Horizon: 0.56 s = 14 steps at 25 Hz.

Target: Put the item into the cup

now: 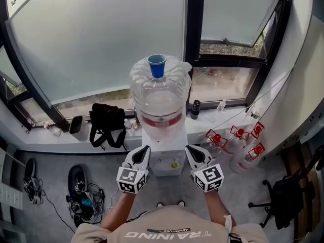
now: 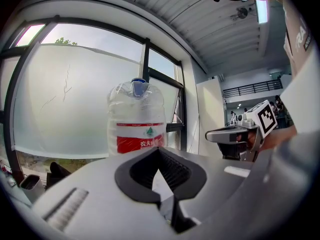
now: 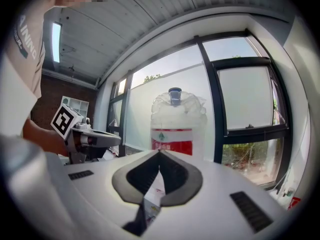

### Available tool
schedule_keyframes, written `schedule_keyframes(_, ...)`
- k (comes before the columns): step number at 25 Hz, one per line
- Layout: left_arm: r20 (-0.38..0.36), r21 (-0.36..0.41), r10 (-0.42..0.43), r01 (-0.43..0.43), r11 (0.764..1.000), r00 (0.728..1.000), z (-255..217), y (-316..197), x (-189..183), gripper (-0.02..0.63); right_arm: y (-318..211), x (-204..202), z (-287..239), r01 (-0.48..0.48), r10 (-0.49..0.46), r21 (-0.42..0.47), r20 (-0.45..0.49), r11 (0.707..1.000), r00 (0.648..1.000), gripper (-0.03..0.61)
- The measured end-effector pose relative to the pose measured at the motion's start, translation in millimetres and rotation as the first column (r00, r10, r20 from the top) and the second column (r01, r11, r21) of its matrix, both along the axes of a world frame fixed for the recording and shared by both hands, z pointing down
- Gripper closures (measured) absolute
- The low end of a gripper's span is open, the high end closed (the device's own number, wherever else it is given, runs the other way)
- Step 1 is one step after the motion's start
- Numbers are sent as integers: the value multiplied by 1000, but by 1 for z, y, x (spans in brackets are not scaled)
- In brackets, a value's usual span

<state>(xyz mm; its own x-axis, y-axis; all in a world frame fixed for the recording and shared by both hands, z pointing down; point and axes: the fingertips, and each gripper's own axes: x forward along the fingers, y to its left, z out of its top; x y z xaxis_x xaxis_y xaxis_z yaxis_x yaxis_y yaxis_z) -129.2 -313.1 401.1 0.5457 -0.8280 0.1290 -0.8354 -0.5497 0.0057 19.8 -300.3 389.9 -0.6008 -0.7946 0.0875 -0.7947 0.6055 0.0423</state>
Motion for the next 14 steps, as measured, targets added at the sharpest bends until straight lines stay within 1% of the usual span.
schedule_keyframes(4, -10, -9, 1, -1, 1000, 1000, 4, -5, -2, 606, -5, -3, 3, 0, 0, 3, -14, 1000, 1000, 566)
schedule_keyframes(7, -6, -10, 6, -6, 1000, 1000, 6, -11, -3, 606, -13, -4, 3, -2, 2, 7, -4, 1000, 1000, 566)
schedule_keyframes(14, -16, 16, 8, -8, 1000, 1000, -1, -26, -3, 606, -31, -8, -4, 6, -6, 33, 2, 999, 1000, 566)
